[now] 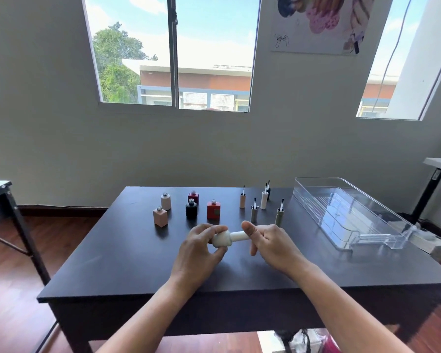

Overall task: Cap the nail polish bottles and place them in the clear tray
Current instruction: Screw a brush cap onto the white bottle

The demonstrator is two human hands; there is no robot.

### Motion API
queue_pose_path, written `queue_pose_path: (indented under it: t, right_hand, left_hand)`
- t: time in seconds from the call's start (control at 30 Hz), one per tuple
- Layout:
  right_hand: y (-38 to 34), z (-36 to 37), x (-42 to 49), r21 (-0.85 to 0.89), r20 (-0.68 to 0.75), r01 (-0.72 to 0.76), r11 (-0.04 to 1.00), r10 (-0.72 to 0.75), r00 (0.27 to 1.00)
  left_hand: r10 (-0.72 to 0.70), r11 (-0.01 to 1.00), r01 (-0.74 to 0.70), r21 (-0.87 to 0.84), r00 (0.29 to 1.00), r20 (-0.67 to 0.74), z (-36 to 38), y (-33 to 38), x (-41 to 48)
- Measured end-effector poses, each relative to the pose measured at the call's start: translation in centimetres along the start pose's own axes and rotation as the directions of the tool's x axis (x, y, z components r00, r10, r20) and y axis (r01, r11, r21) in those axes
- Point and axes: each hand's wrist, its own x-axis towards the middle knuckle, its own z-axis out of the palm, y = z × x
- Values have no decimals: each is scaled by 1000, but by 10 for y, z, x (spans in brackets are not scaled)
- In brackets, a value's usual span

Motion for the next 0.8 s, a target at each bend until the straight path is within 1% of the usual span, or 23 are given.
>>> queue_pose_path:
  t: [0.1, 0.2, 0.33, 0.5, 0.6, 0.7, 0.8]
  right_hand:
    - [4, 1, -1, -35, 18, 85, 996, -84, 996]
    - [6, 3, -3, -2, -8, 125, 992, -125, 992]
    - [6, 2, -5, -12, -17, 135, 991, -135, 991]
    - [5, -1, -7, -12, 16, 50, 999, -50, 999]
    - [8, 0, -6, -82, 43, 85, 993, -82, 996]
    - [8, 0, -8, -159, 19, 131, 979, -129, 991]
    - [6, 0, -10, -171, -14, 152, 973, -157, 988]
  left_hand:
    - [-1, 1000, 0, 14, 1000, 15, -1, 1, 0]
    - [5, 999, -6, 42, 1000, 23, 0, 1, -1]
    - [6, 999, -7, 46, 1000, 20, 1, 1, -1]
    - [29, 997, -31, 76, 999, 38, 2, 1, -2]
    - [41, 995, -45, 84, 998, 50, 2, 2, -2]
    - [57, 995, -61, 85, 997, 55, 2, 3, -2]
    - [63, 993, -68, 93, 997, 53, 2, 3, -3]
